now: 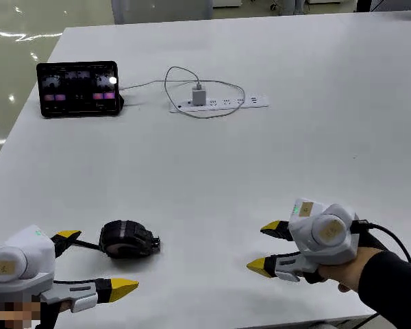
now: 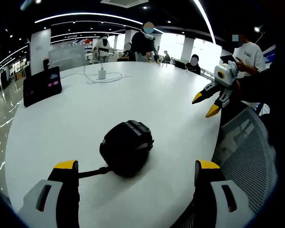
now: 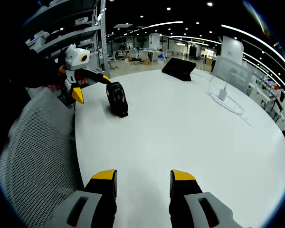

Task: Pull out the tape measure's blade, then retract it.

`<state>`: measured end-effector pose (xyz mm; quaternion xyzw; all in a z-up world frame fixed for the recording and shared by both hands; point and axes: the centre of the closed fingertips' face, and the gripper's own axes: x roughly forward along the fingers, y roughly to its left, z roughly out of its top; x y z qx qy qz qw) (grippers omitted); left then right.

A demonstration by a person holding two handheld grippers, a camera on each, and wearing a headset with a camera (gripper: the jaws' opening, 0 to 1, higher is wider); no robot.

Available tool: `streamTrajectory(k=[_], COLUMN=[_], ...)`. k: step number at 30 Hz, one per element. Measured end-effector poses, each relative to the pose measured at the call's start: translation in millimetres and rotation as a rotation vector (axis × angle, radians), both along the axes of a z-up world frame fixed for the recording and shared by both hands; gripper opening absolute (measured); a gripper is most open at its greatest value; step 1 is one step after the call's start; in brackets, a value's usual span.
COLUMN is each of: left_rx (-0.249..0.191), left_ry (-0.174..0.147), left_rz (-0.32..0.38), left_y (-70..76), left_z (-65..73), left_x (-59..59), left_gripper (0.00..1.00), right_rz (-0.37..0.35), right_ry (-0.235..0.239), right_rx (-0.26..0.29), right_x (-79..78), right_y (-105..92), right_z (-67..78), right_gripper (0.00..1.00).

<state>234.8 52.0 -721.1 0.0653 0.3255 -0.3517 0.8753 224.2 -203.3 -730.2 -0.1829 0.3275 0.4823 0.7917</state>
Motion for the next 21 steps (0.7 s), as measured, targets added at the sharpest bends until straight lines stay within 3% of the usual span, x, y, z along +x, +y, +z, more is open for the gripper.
streamTrajectory(k=[2,4,12,21], left_rx=[-0.012,0.018,0.031,0.040], left_ry=[0.005,-0.010,0.010,0.032], left_rz=[-0.020,-0.033,-0.027,-0.038], left_y=[-2.6,0.9,15.0,26.7], left_z=[3.1,4.7,8.0,10.8], left_x=[-4.2,-5.1,-5.9,-9.6], left_gripper=[0.99,0.99,0.99,0.99], right_rz=[-0.014,-0.026,-0.091,-0.140], right_ry=[0.002,-0.004,0.004,0.017], right_rx=[0.009,0.009,0.002,0.015], right_x=[-1.6,-2.6,-5.7,-14.9], right_y=[-5.4,-12.1,-43.7,-77.6], right_z=[1.1,2.4,2.7,8.8], right_gripper=[0.43,0.44,0.47,0.60])
